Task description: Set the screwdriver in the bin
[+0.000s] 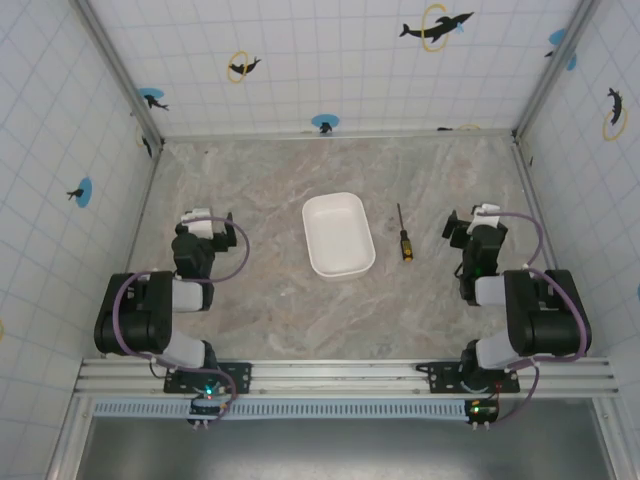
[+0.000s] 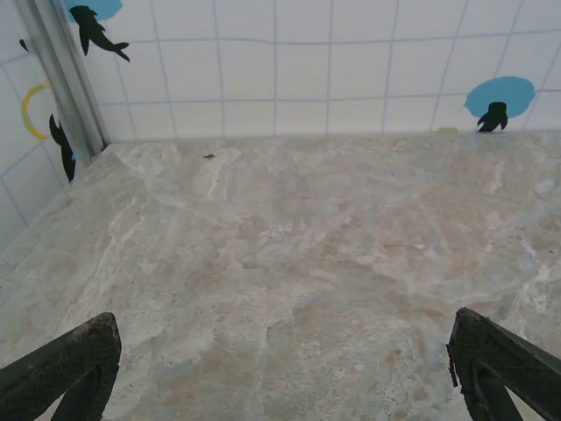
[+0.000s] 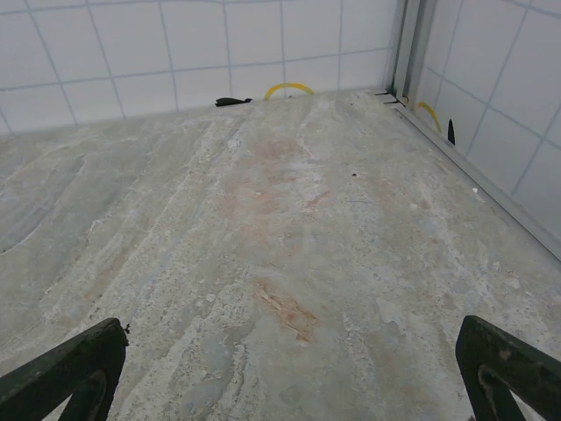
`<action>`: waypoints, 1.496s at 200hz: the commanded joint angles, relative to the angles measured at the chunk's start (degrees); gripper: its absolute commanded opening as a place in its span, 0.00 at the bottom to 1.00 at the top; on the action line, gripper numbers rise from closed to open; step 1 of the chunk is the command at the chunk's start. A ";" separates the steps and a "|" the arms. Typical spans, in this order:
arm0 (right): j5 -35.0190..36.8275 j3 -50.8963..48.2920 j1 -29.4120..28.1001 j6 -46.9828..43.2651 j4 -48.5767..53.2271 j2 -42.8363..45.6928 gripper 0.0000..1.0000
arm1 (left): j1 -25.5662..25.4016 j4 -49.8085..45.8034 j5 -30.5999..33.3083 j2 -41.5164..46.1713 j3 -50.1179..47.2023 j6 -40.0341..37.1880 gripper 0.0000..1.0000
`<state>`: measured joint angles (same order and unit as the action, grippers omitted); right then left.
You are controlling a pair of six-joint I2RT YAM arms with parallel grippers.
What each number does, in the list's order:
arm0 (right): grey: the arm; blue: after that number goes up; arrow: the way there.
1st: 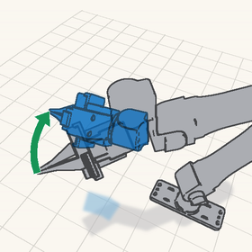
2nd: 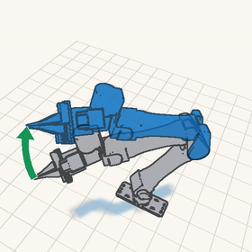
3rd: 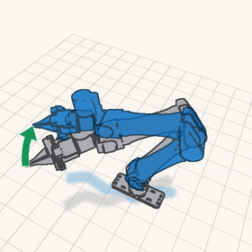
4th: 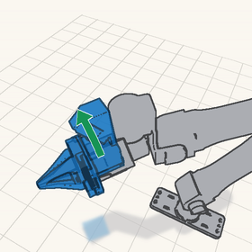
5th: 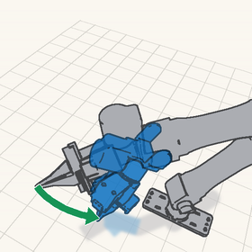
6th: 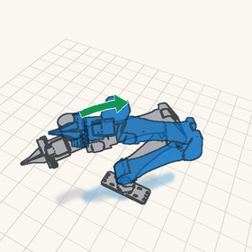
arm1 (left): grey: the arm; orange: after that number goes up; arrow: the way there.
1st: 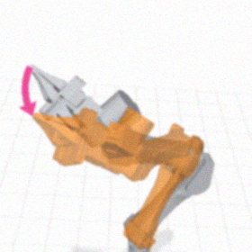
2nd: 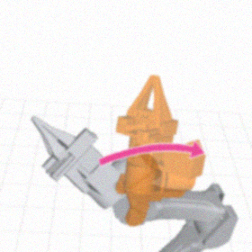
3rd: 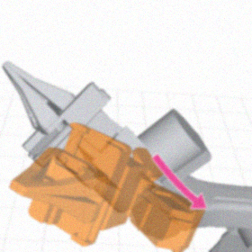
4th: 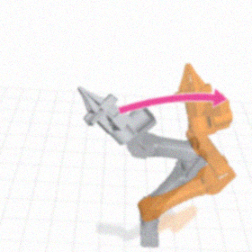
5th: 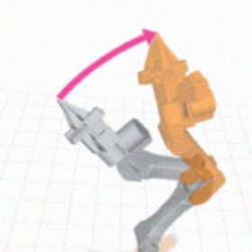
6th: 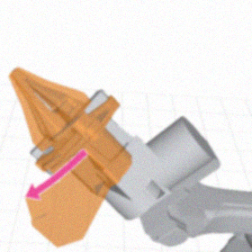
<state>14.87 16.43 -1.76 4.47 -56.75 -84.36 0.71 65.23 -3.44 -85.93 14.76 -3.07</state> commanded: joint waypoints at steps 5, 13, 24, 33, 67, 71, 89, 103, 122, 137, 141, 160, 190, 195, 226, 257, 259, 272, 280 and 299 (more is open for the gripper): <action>0.07 1.50 0.22 0.04 -0.92 0.06 0.99 | 0.15 1.83 -0.34 -0.47 -0.02 -0.53 0.98; 0.02 1.50 0.26 0.01 -0.95 0.07 0.99 | 0.17 1.81 -0.31 -0.48 -0.17 -0.52 0.97; 0.07 1.50 0.22 0.03 -0.94 0.07 0.99 | 0.17 1.87 -0.34 -0.50 -0.17 -0.48 0.97; 0.07 1.49 0.27 0.03 -0.92 0.07 0.99 | 0.16 1.83 -0.34 -0.50 -0.14 -0.53 0.97; 0.07 1.50 0.27 0.01 -0.97 0.06 0.99 | 0.06 1.81 -0.34 -0.52 -0.16 -0.54 0.98; 0.00 1.50 0.25 0.06 -0.97 0.05 0.99 | 0.14 1.83 -0.31 -0.52 -0.12 -0.53 0.98; 0.07 1.50 0.23 0.06 -0.94 0.06 0.99 | 0.21 1.83 -0.33 -0.50 -0.13 -0.53 0.98; 0.11 1.46 0.26 0.01 -0.95 0.07 0.99 | 0.12 1.83 -0.33 -0.47 -0.13 -0.51 0.98; 0.07 1.50 0.22 0.03 -0.91 0.07 0.99 | 0.17 1.83 -0.29 -0.54 -0.11 -0.50 0.97; -0.01 1.50 0.27 0.03 -0.95 0.07 0.99 | 0.13 1.78 -0.35 -0.52 -0.17 -0.53 0.97; -0.03 1.50 0.27 0.01 -0.92 0.06 0.99 | 0.14 1.83 -0.34 -0.47 -0.03 -0.57 0.98; 0.06 1.50 0.27 0.01 -0.92 0.06 0.99 | 0.12 1.83 -0.33 -0.47 -0.14 -0.49 0.98; 0.04 1.50 0.26 0.02 -0.93 0.06 0.99 | 0.04 1.83 -0.38 -0.49 -0.12 -0.49 0.98; -0.06 1.50 0.26 0.02 -0.89 0.02 0.99 | 0.16 1.83 -0.34 -0.47 -0.14 -0.55 0.97; -1.59 1.65 0.35 -0.46 -0.47 0.37 0.99 | 0.16 1.76 -0.33 -0.50 -0.19 -0.52 0.98; -1.26 3.38 0.00 -0.81 3.84 2.01 0.99 | 0.17 1.78 -0.34 -0.52 -0.10 -0.45 0.98; -1.30 3.49 0.00 -0.92 4.13 2.18 0.99 | 0.12 1.77 -0.38 -0.48 -0.11 -0.47 0.98; -0.82 4.09 -0.25 -1.04 6.29 3.58 0.99 | 0.17 1.74 -0.34 -0.50 -0.17 -0.45 0.98; -0.40 4.27 -0.26 -0.99 7.22 4.37 0.99 | 0.16 1.83 -0.34 -0.52 -0.13 -0.45 0.98; -0.03 4.39 -0.35 -0.82 8.41 5.50 0.99 | 0.17 2.12 -0.74 -0.35 -0.37 -0.54 0.97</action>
<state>13.87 18.79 -1.87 3.99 -50.83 -81.06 0.71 65.23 -3.46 -85.93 14.76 -3.07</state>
